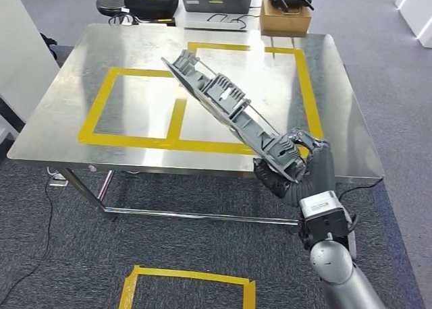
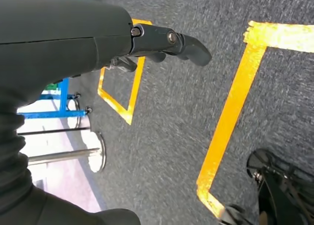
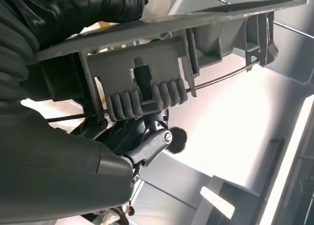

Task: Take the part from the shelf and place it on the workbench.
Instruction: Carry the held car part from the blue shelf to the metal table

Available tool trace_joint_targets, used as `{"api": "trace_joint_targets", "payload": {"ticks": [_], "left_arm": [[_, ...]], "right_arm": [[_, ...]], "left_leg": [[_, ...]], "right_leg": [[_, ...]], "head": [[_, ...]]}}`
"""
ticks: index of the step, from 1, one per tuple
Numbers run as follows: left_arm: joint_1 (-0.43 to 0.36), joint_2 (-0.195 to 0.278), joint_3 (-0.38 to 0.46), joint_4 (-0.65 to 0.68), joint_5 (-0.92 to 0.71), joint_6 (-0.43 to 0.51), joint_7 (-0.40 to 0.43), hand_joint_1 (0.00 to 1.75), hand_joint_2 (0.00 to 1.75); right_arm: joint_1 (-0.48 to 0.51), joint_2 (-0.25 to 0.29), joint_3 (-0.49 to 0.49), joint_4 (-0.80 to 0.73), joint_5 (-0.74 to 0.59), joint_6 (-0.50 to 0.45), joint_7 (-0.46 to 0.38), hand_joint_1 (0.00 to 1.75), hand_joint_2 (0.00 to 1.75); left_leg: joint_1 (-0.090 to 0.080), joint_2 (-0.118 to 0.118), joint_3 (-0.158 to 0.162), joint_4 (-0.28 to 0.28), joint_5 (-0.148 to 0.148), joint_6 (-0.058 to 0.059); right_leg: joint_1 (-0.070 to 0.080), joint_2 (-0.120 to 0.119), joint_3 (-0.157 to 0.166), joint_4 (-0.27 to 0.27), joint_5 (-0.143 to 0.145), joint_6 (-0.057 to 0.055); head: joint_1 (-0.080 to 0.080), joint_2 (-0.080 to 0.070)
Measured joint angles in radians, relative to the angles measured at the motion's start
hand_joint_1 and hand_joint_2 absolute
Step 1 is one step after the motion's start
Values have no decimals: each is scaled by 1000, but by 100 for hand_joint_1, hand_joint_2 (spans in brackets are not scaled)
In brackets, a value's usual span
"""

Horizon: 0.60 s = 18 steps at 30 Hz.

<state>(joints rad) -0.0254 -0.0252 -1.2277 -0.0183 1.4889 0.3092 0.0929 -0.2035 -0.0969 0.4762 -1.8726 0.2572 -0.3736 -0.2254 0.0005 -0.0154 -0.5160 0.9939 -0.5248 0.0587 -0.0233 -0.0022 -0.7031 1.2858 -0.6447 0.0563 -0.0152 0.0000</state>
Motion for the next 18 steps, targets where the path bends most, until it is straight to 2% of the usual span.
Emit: {"api": "trace_joint_targets", "payload": {"ticks": [1, 2, 4, 5, 6, 7, 9, 11, 12, 13, 14, 15, 16, 17, 18], "left_arm": [[2, 0, 0, 0, 0, 0, 0, 0, 175], [3, 0, 0, 0, 0, 4, -2, 0, 175], [6, -1, -1, 0, 0, 14, -12, 0, 175], [5, -2, -1, 0, 0, 17, -18, 0, 175], [4, -3, -2, 0, 0, 16, -21, 0, 175], [2, -2, -2, 0, 0, 11, -22, 0, 175], [-2, 0, -2, 0, 0, 2, -22, 0, 175], [-5, 1, -2, -1, 0, -2, -22, 0, 175], [-5, 1, -2, -1, 0, -2, -22, 0, 175], [-4, 1, -2, -1, 0, -3, -22, 0, 175], [-4, 2, -2, -1, 0, -3, -22, 0, 175], [-4, 4, -2, -1, 0, -4, -22, 0, 175], [-3, 5, -3, -1, 0, -5, -22, 0, 175], [-3, 6, -3, -1, 0, -6, -22, 0, 175], [-3, 7, -5, -1, 0, -7, -22, 0, 175]], "right_arm": [[0, 0, 2, 4, 1, 0, 1, 175, 175], [0, 0, 3, 7, 4, -2, 1, 175, 175], [2, 0, 4, 12, 14, -8, 2, 175, 175], [3, -1, 4, 14, 22, -12, 2, 175, 175], [3, -1, 4, 16, 30, -16, 3, 175, 175], [2, -1, 4, 17, 38, -21, 4, 175, 175], [-2, -1, 3, 17, 49, -29, 6, 175, 175], [-4, -1, 3, 17, 53, -34, 7, 175, 175], [-5, -1, 3, 17, 55, -35, 8, 175, 175], [-6, -1, 3, 18, 58, -37, 9, 175, 175], [-6, -1, 3, 20, 66, -39, 11, 175, 175], [-6, -1, 3, 23, 81, -44, 15, 175, 175], [-6, -1, 2, 27, 105, -53, 21, 175, 175], [-6, -1, 2, 31, 141, -67, 30, 175, 175], [-6, -1, 0, 36, 186, -86, 42, 175, 175]], "left_leg": [[-4, -2, 17, 0, -12, 1], [-9, -3, 37, 0, -27, 2], [-15, -6, 73, 2, -57, 3], [-18, -8, 86, 3, -72, 0], [-18, -10, 96, 3, -83, -5], [-19, -11, 104, 7, -86, -11], [-19, -8, 89, 46, -67, -23], [-18, -3, 27, 145, -51, -37], [-13, 0, -11, 198, -65, -45], [-8, 1, -47, 240, -95, -52], [-1, 2, -78, 266, -128, -60], [5, 2, -100, 273, -148, -66], [10, 3, -112, 257, -144, -73], [16, 4, -112, 215, -110, -80], [22, 5, -104, 156, -52, -87]], "right_leg": [[5, 0, -20, -10, 1, -7], [11, 1, -26, -50, 25, -17], [26, 5, -20, -166, 146, -43], [33, 7, -12, -205, 201, -53], [38, 9, -6, -225, 238, -61], [41, 11, 1, -228, 244, -66], [37, 9, 23, -241, 235, -74], [27, 8, 50, -265, 227, -82], [24, 8, 64, -273, 221, -82], [20, 8, 75, -278, 213, -80], [17, 8, 87, -280, 204, -75], [13, 9, 99, -280, 193, -70], [9, 9, 112, -280, 183, -65], [5, 9, 126, -279, 173, -60], [1, 8, 138, -279, 164, -55]], "head": [[0, 0], [1, 0], [1, 0], [0, 0], [-2, 0], [-2, 0], [-1, 0], [-3, 0], [-5, 0], [-6, 0], [-6, 0], [-7, 0], [-6, 0], [-7, 0], [-7, 0]]}}
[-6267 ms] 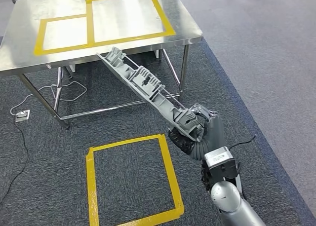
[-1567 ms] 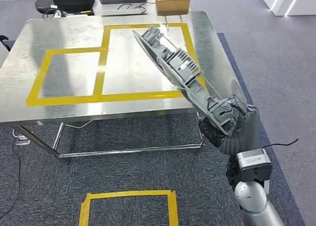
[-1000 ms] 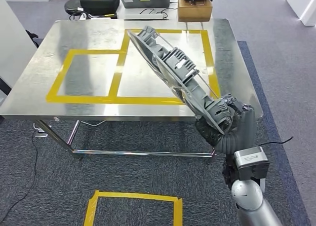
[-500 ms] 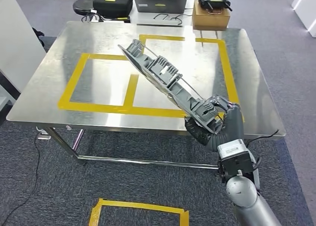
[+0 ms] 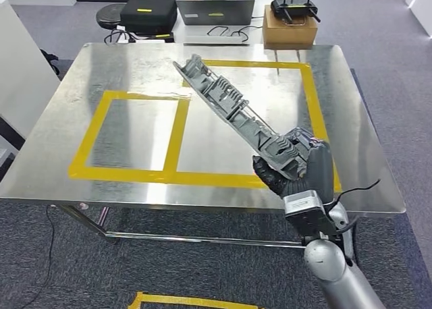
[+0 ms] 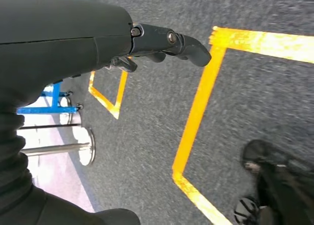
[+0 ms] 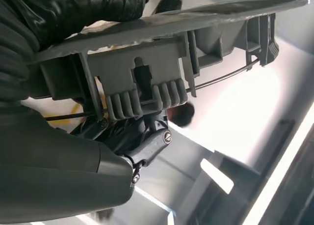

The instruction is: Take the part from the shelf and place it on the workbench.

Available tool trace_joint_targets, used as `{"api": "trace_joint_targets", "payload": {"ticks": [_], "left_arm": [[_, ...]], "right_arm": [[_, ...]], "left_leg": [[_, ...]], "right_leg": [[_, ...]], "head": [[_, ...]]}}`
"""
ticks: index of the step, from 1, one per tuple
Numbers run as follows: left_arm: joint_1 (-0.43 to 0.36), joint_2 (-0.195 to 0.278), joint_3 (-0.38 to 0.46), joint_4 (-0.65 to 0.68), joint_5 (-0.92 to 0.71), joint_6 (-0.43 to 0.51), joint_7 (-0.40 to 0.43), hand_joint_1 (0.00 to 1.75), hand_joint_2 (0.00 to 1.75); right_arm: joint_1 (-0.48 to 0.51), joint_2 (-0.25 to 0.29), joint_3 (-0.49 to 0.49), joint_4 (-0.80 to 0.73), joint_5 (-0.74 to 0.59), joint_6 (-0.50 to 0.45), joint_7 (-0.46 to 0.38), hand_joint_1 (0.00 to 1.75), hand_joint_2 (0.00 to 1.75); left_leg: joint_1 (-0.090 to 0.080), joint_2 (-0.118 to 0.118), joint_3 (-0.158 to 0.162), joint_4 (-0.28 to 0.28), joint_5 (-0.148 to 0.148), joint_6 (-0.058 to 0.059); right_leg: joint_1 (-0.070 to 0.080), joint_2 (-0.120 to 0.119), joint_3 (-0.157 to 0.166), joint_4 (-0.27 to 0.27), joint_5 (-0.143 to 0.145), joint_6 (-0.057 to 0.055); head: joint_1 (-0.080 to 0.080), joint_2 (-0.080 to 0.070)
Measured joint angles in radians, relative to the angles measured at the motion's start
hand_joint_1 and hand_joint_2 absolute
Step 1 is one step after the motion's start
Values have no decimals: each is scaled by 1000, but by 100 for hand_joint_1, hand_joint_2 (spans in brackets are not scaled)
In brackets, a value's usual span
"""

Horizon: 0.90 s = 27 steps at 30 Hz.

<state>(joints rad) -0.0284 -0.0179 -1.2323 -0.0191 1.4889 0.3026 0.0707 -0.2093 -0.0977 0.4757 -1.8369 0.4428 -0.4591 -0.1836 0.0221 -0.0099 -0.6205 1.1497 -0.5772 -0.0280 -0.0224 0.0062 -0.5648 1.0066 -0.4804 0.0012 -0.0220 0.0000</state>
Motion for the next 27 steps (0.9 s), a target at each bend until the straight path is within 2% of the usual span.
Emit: {"api": "trace_joint_targets", "payload": {"ticks": [1, 2, 3, 4, 5, 8, 9, 11, 14, 16, 19, 21, 24, 27], "left_arm": [[1, 0, -1, 0, 0, -1, 0, 0, 175], [2, 0, -3, 0, 0, -3, -1, 0, 175], [2, 0, -4, 0, 0, -6, -2, 0, 175], [3, 0, -6, 0, 0, -10, -2, 0, 175], [4, 0, -8, 0, 0, -12, -3, 0, 175], [2, -2, -18, 0, 0, -12, -6, 0, 175], [1, -1, -20, 0, 0, -12, -6, 0, 175], [1, -1, -23, 0, 0, -13, -6, 0, 175], [0, 1, -33, 0, -1, -23, -6, 0, 175], [-1, 5, -42, 0, -2, -36, -6, 0, 175], [-1, 10, -48, 0, -2, -46, -6, 0, 175], [-1, 13, -50, 0, -2, -47, -6, 0, 175], [-2, 17, -55, 0, -2, -47, -6, 0, 175], [-3, 21, -67, 0, -3, -46, -3, 0, 175]], "right_arm": [[-1, 0, -4, 6, 52, -20, 16, 175, 175], [-3, 0, -11, 14, 97, -36, 35, 175, 175], [-8, 0, -20, 25, 125, -43, 54, 175, 175], [-15, 0, -31, 38, 136, -42, 69, 175, 175], [-23, 0, -45, 53, 131, -36, 79, 175, 175], [-46, 0, -82, 105, 116, -22, 87, 175, 175], [-51, 0, -88, 118, 124, -22, 88, 175, 175], [-60, 0, -95, 140, 176, -24, 103, 175, 175], [-96, 0, -104, 190, 321, -24, 154, 175, 175], [-126, 0, -111, 229, 386, -19, 179, 175, 175], [-151, 0, -118, 269, 417, -16, 191, 175, 175], [-159, 0, -119, 284, 427, -12, 194, 175, 175], [-177, 0, -115, 312, 486, 26, 217, 175, 175], [-225, 4, -97, 372, 567, 93, 258, 175, 175]], "left_leg": [[3, 1, 7, -55, 50, -6], [4, 3, 12, -97, 81, -5], [3, 4, 14, -119, 100, 1], [2, 4, 14, -122, 99, 10], [1, 5, 15, -123, 101, 18], [1, 3, 16, -124, 109, 23], [-1, 2, 15, -124, 108, 26], [-3, 1, 16, -124, 105, 32], [-6, 0, 16, -123, 102, 38], [-7, 0, 16, -123, 101, 40], [-9, 0, 16, -122, 101, 41], [-10, 0, 16, -122, 100, 41], [-9, 0, 17, -122, 100, 41], [-8, 0, 17, -122, 101, 41]], "right_leg": [[-3, 0, 12, 2, -8, 6], [-3, 1, 18, 3, -15, 14], [-3, 1, 20, 5, -21, 23], [-2, 2, 20, 6, -27, 30], [-1, 2, 19, 5, -31, 29], [-1, 1, 27, 0, -32, 5], [-1, 0, 29, -2, -31, 1], [-2, -2, 33, -8, -30, 2], [-3, -5, 36, -14, -29, 4], [-4, -5, 37, -18, -29, 13], [-8, -5, 39, -22, -31, 45], [-10, -5, 39, -22, -33, 56], [-9, -5, 38, -20, -34, 61], [-8, -5, 37, -16, -35, 60]], "head": [[-1, 0], [-4, 0], [-6, 0], [-7, 0], [-7, 0], [0, 0], [2, 0], [3, 0], [4, 0], [5, 0], [5, 0], [5, 0], [4, 0], [5, 0]]}}
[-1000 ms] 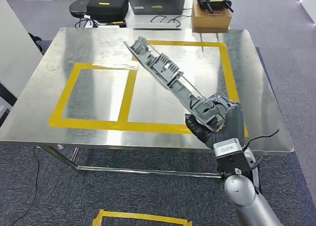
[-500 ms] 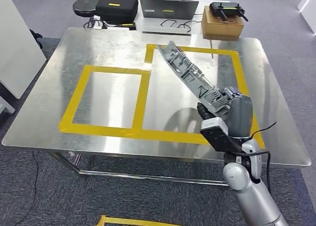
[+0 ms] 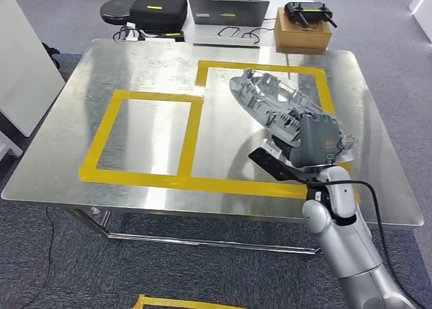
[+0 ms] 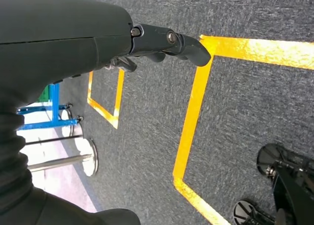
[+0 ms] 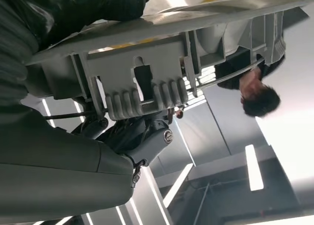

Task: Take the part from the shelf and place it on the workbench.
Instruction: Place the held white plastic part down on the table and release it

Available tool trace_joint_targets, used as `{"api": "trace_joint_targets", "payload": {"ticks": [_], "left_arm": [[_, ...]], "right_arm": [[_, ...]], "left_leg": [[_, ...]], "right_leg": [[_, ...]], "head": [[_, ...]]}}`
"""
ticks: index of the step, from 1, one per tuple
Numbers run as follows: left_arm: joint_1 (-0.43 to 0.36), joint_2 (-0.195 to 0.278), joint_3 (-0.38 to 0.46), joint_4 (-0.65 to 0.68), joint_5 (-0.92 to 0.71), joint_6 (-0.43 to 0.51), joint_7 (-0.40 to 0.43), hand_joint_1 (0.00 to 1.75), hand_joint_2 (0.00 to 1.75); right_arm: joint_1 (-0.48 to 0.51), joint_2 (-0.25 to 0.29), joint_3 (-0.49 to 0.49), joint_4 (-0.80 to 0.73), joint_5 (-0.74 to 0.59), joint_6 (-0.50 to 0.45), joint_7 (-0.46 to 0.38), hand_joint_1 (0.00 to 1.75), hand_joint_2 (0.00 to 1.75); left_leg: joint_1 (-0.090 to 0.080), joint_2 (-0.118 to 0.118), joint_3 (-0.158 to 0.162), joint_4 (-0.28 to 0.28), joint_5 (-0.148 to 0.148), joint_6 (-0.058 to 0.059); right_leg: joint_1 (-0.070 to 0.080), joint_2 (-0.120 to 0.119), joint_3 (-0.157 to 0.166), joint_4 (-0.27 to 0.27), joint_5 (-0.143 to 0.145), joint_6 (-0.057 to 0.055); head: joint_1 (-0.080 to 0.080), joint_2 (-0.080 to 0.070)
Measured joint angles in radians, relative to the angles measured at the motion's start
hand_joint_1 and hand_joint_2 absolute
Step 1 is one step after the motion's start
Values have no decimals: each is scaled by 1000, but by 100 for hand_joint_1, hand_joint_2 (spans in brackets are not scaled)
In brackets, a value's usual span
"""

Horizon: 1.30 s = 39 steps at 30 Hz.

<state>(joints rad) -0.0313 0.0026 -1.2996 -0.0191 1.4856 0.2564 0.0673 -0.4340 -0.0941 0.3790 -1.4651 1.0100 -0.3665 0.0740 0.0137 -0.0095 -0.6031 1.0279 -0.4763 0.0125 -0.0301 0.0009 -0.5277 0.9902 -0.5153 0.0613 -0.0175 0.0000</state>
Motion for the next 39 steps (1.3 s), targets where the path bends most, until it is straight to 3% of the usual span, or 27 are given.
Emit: {"api": "trace_joint_targets", "payload": {"ticks": [6, 12, 20, 26, 27, 28, 30, 31, 32, 35, 39], "left_arm": [[-7, 8, -27, 0, -2, -14, -1, 0, 175], [-14, 15, -53, 0, -2, -28, -3, 0, 175], [-16, 18, -56, -1, -1, -44, 10, 0, 175], [-18, 18, -59, -1, 1, -48, 3, 0, 175], [-18, 18, -59, -1, 2, -48, 1, 0, 175], [-18, 18, -59, -2, 2, -48, -2, 0, 175], [-18, 18, -59, -2, 2, -47, -8, 0, 175], [-18, 18, -59, -2, 3, -47, -11, 0, 175], [-18, 18, -59, -2, 3, -48, -14, 0, 175], [-16, 17, -59, -2, 4, -53, -30, 0, 175], [-16, 17, -59, -2, 4, -57, -50, 0, 175]], "right_arm": [[-107, 33, 68, 205, 175, 67, 104, 175, 175], [-185, 121, 133, 438, 258, 95, 111, 175, 175], [-234, 209, 186, 584, 262, 135, 122, 175, 175], [-312, 247, 195, 766, 242, 235, 204, 175, 175], [-323, 249, 196, 789, 240, 237, 205, 159, 175], [-332, 250, 196, 809, 238, 236, 206, 116, 175], [-346, 252, 197, 837, 239, 233, 213, 28, 87], [-350, 252, 198, 848, 248, 229, 226, 0, 44], [-352, 253, 198, 857, 262, 226, 247, 0, 0], [-354, 250, 197, 874, 299, 231, 315, 0, 0], [-364, 239, 185, 882, 305, 247, 330, 0, 0]], "left_leg": [[1, 0, 1, 0, 2, -3], [2, 0, 2, 0, 2, -4], [3, 0, 3, 0, 2, -4], [3, 0, 4, 0, 2, -4], [3, 0, 4, 0, 2, -4], [3, 0, 4, 0, 2, -4], [3, 0, 5, 0, 2, -4], [3, 0, 5, 0, 2, -4], [3, 0, 6, 0, 2, -4], [2, 0, 6, 0, 2, -4], [2, 1, 6, 0, 2, -4]], "right_leg": [[1, -1, -2, 6, -2, -3], [2, 1, -3, 9, -4, -5], [2, 0, -3, 11, -4, -7], [2, -1, -2, 11, -4, -7], [2, -1, -2, 11, -4, -7], [2, -1, -2, 10, -4, -7], [2, -1, -1, 10, -4, -7], [2, -1, -1, 10, -4, -7], [2, -1, 0, 10, -4, -7], [2, 0, -1, 10, -4, -7], [2, 1, -1, 10, -4, -7]], "head": [[0, 0], [0, 0], [0, 0], [0, 0], [0, 0], [0, 0], [0, 0], [0, 0], [0, 0], [1, 0], [1, 0]]}}
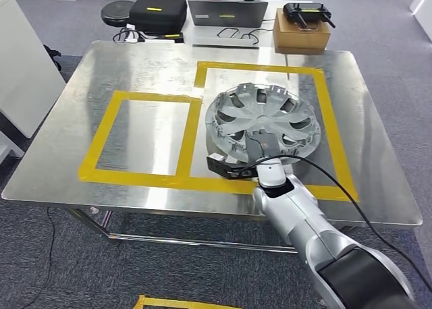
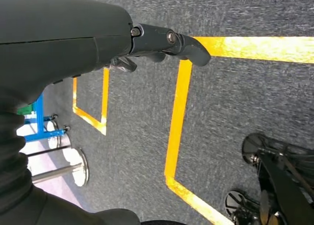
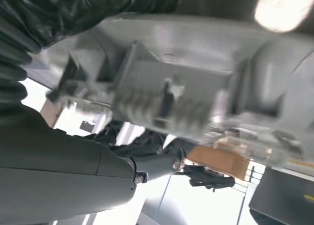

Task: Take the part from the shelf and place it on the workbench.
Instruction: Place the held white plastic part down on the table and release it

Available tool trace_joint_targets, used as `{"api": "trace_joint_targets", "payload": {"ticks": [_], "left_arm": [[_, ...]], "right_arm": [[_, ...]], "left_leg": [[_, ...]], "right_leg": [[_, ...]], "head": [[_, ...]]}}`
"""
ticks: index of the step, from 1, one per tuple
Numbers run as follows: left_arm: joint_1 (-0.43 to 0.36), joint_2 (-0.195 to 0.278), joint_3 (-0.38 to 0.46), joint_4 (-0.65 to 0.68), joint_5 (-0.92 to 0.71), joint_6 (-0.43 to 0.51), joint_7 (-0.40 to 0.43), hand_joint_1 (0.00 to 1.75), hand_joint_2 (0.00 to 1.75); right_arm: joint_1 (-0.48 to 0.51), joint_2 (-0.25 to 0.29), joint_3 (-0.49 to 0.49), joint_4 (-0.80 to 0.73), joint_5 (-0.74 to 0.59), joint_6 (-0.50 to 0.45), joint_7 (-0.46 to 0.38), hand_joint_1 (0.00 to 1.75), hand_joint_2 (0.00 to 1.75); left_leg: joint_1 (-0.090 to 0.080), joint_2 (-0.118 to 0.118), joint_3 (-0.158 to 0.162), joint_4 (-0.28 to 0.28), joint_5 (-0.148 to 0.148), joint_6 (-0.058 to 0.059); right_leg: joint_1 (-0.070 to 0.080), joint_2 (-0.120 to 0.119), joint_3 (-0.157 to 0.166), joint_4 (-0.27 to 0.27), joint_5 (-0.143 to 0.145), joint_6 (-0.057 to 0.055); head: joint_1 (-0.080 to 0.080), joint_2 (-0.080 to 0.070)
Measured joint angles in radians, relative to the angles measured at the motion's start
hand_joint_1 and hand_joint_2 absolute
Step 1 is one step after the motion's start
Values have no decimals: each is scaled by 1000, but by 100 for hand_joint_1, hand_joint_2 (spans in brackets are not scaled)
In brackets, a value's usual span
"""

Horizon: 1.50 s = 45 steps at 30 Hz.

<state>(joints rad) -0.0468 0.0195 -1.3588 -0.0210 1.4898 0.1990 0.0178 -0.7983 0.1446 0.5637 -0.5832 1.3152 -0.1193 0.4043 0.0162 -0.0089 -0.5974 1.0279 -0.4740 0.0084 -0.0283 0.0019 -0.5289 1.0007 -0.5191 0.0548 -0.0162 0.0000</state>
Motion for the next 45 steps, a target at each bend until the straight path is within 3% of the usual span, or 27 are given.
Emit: {"api": "trace_joint_targets", "payload": {"ticks": [8, 11, 15, 19, 22, 24, 28, 31, 33, 36, 38, 41, 45], "left_arm": [[1, -2, 0, 0, 0, -2, -13, 0, 175], [3, -11, 15, 0, 0, -19, -15, 0, 175], [8, -30, 99, -2, 0, -57, -11, 0, 175], [11, -44, 157, -5, 0, -68, -16, 0, 0], [18, -58, 242, -15, 0, -124, -95, 0, 0], [27, -73, 384, -29, 0, -195, -206, 0, 0], [44, -99, 674, -51, 0, -397, -420, 0, 0], [52, -103, 768, -54, -9, -550, -549, 0, 0], [55, -99, 785, -53, -16, -585, -603, 0, 0], [58, -89, 786, -45, -14, -569, -642, 0, 0], [60, -81, 779, -33, -13, -551, -663, 0, 0], [65, -70, 753, -20, -10, -536, -682, 0, 0], [60, -51, 717, -10, -2, -534, -703, 0, 0]], "right_arm": [[-5, -11, -17, -11, 3, -4, 10, 0, 0], [6, -16, -53, -84, -50, -22, -12, 0, 0], [30, -17, -93, -229, -116, -21, -36, 0, 0], [44, -20, -110, -313, -133, -17, -41, 0, 0], [60, -27, -123, -352, -202, -18, -68, 0, 0], [84, -44, -136, -394, -282, -31, -102, 0, 0], [170, -105, -172, -558, -517, -70, -247, 0, 0], [276, -150, -218, -746, -796, -127, -449, 0, 0], [359, -174, -268, -887, -1070, -108, -575, 0, 0], [507, -218, -365, -1062, -1569, 116, -660, 0, 0], [616, -241, -455, -1141, -1790, 272, -720, 0, 0], [741, -253, -603, -1226, -1922, 420, -776, 0, 0], [863, -255, -817, -1306, -2053, 585, -770, 0, 0]], "left_leg": [[0, 0, 0, 0, 0, 0], [0, 0, 0, 0, 0, 0], [0, 0, 0, 0, 0, 0], [0, 1, 0, 0, 0, 0], [0, 1, 0, 0, 0, 0], [0, 0, 0, 0, 0, 0], [0, -1, 0, 0, -1, 0], [-1, -1, 0, 1, -2, 0], [-1, -1, 1, 1, -4, 0], [0, -3, 6, 1, -9, 0], [0, -5, 10, 1, -13, 1], [-1, -6, 11, 1, -14, 1], [-2, -6, 13, 1, -17, 1]], "right_leg": [[0, 0, 0, 0, 0, 0], [0, 0, 0, 0, 0, 0], [0, 0, -1, 0, 0, 0], [0, 0, -1, 0, 0, 0], [0, 0, -1, 0, 0, 0], [-1, -1, -1, -1, 0, 0], [-1, -2, 0, -1, 0, 0], [-1, -2, 0, -2, -1, 1], [-1, -3, 0, -2, -3, 1], [0, -4, -1, -3, -9, 1], [0, -7, 1, -3, -13, 1], [-1, -6, 11, -3, -14, 1], [-1, -6, 6, -4, -17, 1]], "head": [[0, 0], [0, 0], [0, 0], [0, 0], [0, 0], [0, 0], [0, 0], [0, 0], [0, 0], [0, 0], [1, 0], [2, 0], [2, 0]]}}
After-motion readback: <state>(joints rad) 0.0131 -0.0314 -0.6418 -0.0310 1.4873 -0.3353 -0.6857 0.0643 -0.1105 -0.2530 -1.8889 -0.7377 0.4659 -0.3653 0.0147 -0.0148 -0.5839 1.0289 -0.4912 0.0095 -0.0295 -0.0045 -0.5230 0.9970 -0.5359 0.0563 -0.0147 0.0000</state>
